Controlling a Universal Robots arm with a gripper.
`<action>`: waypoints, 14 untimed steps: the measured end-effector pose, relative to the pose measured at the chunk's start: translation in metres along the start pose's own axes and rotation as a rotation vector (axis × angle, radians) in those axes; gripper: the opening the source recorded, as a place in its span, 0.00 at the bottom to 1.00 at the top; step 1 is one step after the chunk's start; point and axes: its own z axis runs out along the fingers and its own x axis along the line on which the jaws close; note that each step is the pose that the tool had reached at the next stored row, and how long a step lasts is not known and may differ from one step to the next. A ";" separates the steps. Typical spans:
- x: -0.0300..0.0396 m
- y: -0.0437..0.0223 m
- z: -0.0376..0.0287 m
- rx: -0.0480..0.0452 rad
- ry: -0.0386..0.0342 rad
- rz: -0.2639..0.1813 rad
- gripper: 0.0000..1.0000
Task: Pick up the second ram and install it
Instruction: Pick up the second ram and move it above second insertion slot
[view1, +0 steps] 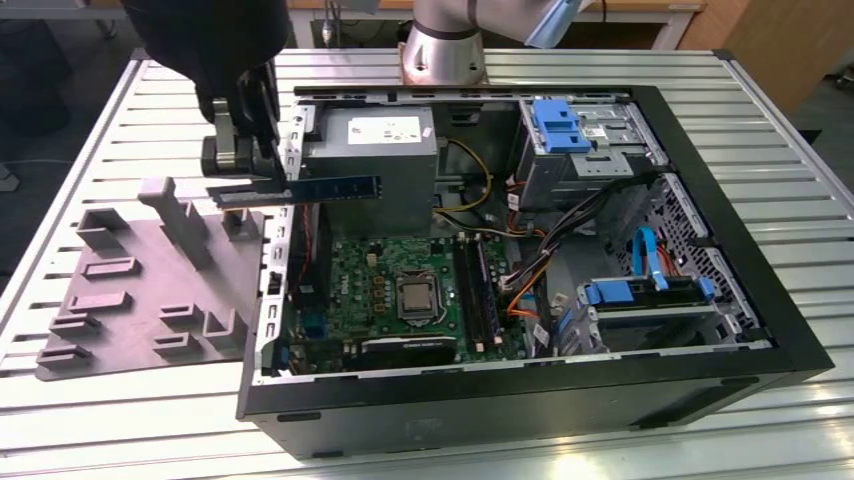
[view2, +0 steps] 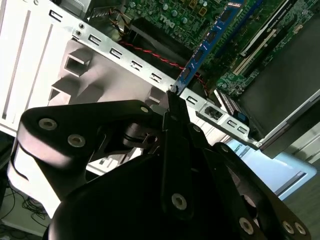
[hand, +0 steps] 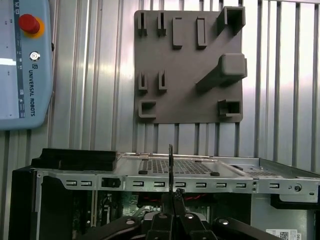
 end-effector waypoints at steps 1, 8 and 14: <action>0.0000 -0.0009 0.0000 0.0000 0.0000 0.000 0.12; 0.0002 -0.0081 -0.0002 0.0000 -0.0001 0.000 0.12; 0.0003 -0.0137 -0.0004 0.0000 -0.0001 0.000 0.12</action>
